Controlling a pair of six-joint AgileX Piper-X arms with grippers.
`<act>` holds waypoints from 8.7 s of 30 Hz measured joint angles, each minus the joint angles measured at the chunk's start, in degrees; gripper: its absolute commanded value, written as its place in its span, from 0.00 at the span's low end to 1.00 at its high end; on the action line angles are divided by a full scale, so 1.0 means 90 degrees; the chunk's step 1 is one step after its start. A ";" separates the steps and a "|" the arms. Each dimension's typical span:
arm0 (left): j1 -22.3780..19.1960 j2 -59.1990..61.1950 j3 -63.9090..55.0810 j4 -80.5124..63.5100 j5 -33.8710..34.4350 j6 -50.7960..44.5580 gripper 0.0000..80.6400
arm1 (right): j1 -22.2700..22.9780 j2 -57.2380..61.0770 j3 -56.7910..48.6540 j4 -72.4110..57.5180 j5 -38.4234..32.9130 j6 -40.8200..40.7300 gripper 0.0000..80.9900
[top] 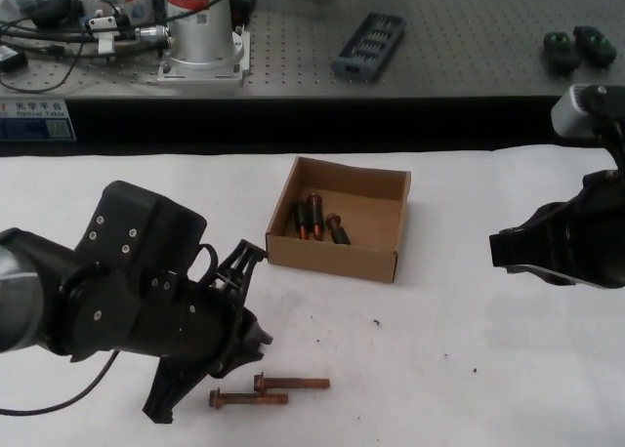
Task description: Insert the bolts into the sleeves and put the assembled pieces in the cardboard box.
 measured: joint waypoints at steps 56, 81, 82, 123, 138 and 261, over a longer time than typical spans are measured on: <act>-0.0179 0.0415 -0.0016 0.0190 -0.0408 0.0052 0.16 | 0.0000 0.0000 0.0000 -0.0033 0.0000 0.0000 0.03; -0.0641 0.1143 -0.0003 -0.1962 -0.0222 -0.1200 0.16 | 0.0000 0.0000 0.0000 0.0107 0.0000 0.0000 0.03; -0.0641 0.1142 -0.0003 -0.2010 -0.0275 -0.1227 0.16 | 0.0000 0.0000 0.0000 0.0121 0.0000 0.0000 0.03; -0.0718 0.0940 -0.0003 -0.1091 0.0165 -0.1455 0.08 | 0.0000 0.0000 0.0000 0.0195 0.0158 -0.0272 0.03; -0.1091 0.1176 -0.0003 -0.2014 0.0222 -0.1798 0.03 | 0.0000 0.0000 0.0000 0.0208 0.0158 -0.0272 0.03; -0.0782 0.1582 -0.1983 0.0017 0.0505 0.0741 0.58 | 0.0000 -0.0551 0.0000 0.1012 0.0450 -0.0694 0.03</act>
